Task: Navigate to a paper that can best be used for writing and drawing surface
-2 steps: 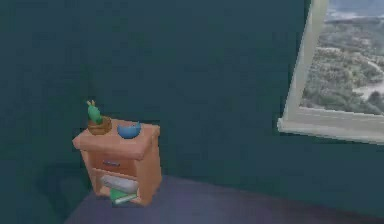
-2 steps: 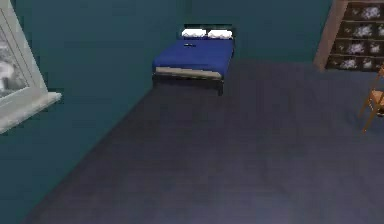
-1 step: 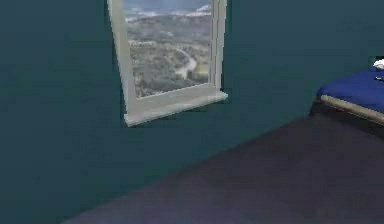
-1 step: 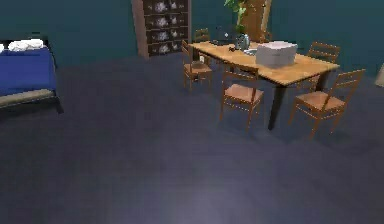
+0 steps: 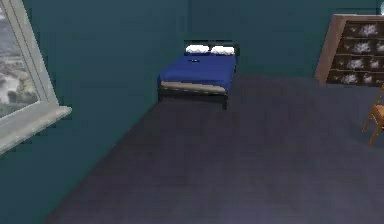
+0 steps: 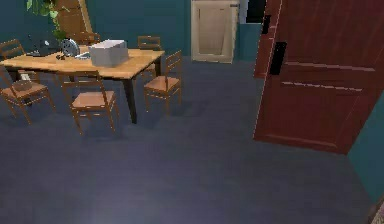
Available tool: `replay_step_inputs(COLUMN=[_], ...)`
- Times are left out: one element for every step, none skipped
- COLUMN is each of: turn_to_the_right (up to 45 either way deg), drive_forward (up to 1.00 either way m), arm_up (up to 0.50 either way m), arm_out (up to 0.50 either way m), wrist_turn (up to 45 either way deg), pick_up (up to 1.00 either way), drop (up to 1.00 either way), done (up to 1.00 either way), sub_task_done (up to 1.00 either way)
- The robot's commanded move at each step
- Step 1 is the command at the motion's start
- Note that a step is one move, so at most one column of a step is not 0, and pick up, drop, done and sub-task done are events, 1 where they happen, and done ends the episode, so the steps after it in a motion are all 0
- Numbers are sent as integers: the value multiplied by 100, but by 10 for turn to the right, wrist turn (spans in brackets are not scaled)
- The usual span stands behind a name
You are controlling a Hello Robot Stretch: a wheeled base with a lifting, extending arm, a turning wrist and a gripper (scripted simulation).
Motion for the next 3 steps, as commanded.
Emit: replay_step_inputs(turn_to_the_right=[300, 0, 30], drive_forward=[0, 100, 0], arm_up=[0, 0, 0], arm_out=[0, 0, 0], wrist_turn=[0, 0, 0], pick_up=[0, 0, 0], drop=[0, 0, 0], done=[0, 0, 0], sub_task_done=[0, 0, 0])
